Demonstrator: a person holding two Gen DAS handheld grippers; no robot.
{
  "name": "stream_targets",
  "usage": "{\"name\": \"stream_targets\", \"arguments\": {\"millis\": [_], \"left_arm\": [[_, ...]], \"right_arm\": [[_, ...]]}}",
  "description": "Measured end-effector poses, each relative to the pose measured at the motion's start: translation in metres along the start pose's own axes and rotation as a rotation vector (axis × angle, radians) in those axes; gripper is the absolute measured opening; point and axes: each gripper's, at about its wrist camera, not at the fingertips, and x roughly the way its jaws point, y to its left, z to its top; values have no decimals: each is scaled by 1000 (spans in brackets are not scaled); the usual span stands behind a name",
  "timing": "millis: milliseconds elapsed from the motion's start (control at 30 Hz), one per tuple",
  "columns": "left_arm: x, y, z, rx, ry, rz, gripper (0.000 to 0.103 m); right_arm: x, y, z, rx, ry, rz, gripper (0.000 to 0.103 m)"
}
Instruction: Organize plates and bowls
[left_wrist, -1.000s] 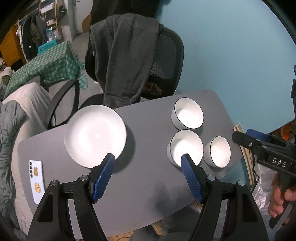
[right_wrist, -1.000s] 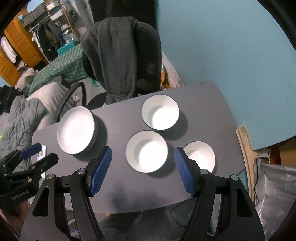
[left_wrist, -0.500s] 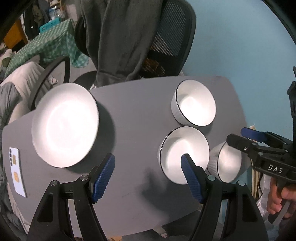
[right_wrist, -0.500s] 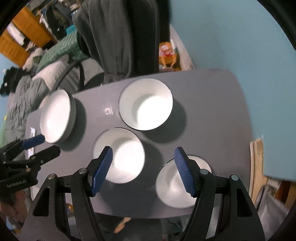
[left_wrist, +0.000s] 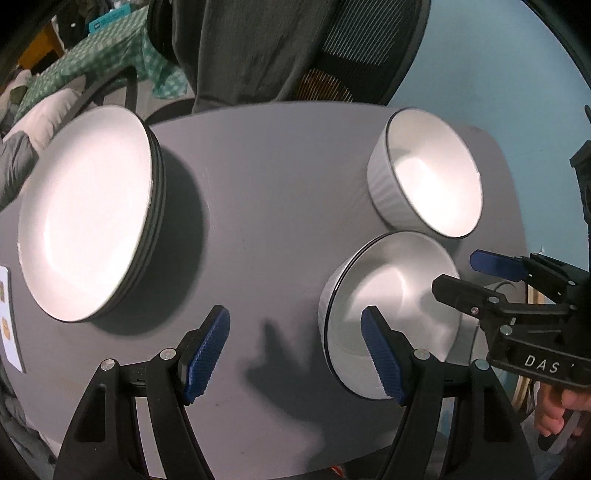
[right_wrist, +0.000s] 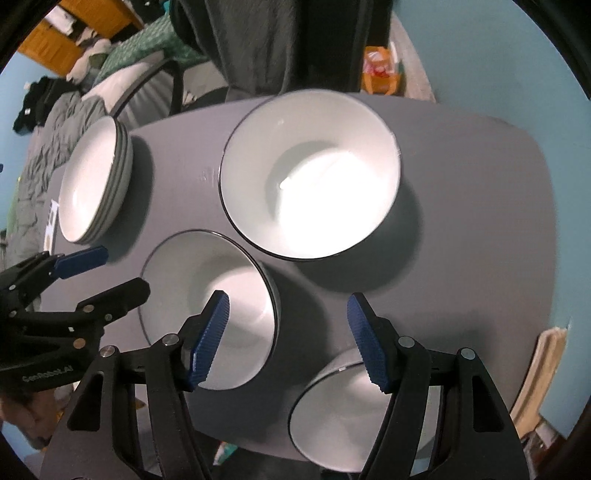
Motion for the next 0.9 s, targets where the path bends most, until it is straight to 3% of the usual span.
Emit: {"name": "stream_targets", "arguments": {"millis": [433,500,567,900], "left_arm": [[25,-4,-6,-65,26,10,75],[27,-5,-9,-77,30,9,71],[30,-5,-9,-85,42,8,59],[36,-3,-13,-115,73,-13,40]], "right_arm": [[24,-6,2,-45,48,11,51],[25,-8,0,-49,54,13,48],[26,-8,1,-53,54,13,47],[27,-5,-5,-56,65,36,26]]}}
